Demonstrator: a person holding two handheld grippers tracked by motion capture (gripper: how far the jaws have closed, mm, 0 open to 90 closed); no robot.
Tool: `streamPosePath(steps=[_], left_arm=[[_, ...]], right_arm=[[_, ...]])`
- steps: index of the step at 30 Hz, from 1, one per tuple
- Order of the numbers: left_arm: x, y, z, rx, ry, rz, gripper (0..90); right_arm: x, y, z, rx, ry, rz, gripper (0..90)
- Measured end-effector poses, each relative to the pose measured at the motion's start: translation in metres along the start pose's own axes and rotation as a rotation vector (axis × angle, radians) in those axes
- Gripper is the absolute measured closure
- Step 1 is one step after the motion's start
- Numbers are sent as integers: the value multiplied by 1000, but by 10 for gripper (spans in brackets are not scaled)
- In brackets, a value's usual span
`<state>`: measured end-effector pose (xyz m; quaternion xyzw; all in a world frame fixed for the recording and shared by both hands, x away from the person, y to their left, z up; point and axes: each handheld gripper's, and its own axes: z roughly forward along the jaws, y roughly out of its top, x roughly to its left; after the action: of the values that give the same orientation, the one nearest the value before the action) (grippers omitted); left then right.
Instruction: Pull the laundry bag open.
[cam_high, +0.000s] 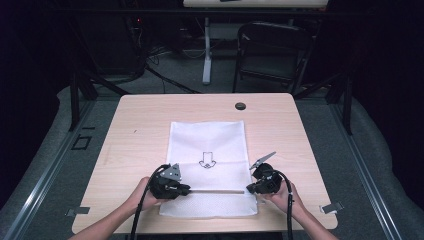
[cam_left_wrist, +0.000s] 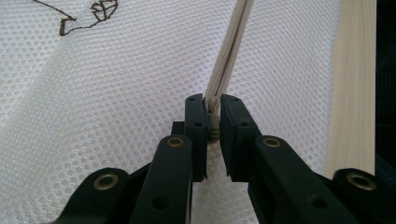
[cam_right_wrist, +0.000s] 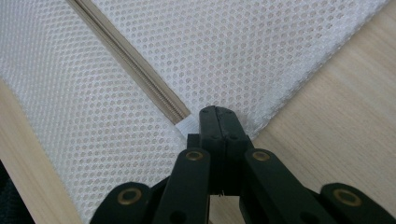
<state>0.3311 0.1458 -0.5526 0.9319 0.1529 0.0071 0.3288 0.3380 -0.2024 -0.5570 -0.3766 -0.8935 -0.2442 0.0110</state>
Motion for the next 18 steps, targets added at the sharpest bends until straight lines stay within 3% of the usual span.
streamPosePath(steps=[4, 7, 9, 11, 13, 18], left_arm=[[1, -4, -3, 3, 8, -4, 821], [6, -12, -10, 19, 30, -29, 821], [8, -19, -15, 2, 41, -59, 821], [7, -21, -17, -10, 37, -64, 820], [5, -21, -16, 7, 48, -42, 821], [6, -22, -17, -3, 44, -49, 821]], right_arm=[[0, 0, 0, -1, -3, -1, 900], [1, 0, 0, -7, -6, 4, 900], [1, -1, 1, -21, -3, 15, 900], [-1, 0, 0, 10, -16, -16, 900], [-1, 1, 0, 10, -12, -12, 900], [0, 0, 0, 0, -7, 2, 900]])
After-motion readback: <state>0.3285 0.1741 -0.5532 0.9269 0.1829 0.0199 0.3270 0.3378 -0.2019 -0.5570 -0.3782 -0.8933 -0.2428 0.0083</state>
